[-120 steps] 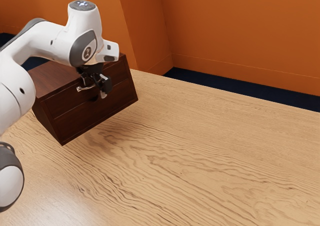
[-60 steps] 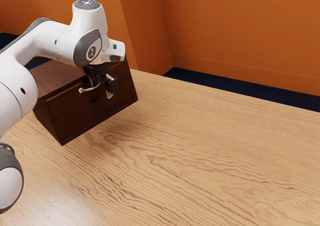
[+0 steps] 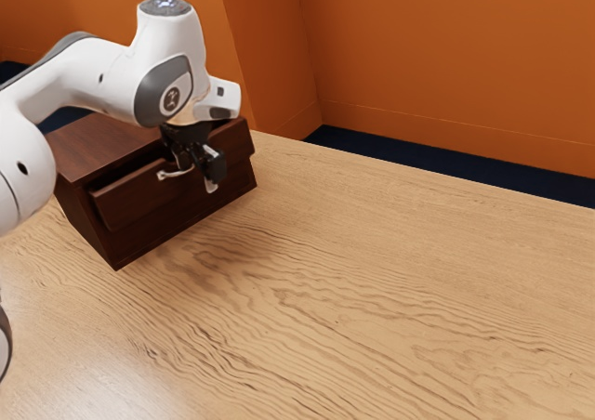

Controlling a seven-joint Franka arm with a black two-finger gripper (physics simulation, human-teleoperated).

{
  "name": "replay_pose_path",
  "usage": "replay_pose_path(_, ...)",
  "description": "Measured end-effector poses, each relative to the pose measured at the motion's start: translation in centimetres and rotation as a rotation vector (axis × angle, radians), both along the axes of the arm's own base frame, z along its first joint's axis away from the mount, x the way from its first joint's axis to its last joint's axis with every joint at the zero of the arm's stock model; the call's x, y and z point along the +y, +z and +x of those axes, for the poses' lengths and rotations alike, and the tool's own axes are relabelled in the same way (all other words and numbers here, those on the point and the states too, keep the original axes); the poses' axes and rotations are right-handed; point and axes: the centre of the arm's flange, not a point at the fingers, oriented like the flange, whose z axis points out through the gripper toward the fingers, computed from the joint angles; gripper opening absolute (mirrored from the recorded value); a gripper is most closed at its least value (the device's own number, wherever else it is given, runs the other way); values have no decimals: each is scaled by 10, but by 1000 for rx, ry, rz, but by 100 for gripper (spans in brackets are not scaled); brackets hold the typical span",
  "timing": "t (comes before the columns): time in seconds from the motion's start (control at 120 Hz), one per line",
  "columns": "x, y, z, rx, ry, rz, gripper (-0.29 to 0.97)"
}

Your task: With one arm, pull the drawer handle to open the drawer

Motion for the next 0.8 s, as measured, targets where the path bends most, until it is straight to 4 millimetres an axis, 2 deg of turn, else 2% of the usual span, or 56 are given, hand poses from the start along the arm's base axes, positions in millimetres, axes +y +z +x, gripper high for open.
replay_pose_path(0.2,-16,-9,-4,18,-15,-13,61)
replay_pose_path(0.367,-44,-8,-7,21,-45,-22,55)
replay_pose_path(0.8,-79,-5,-16,22,-71,-38,56)
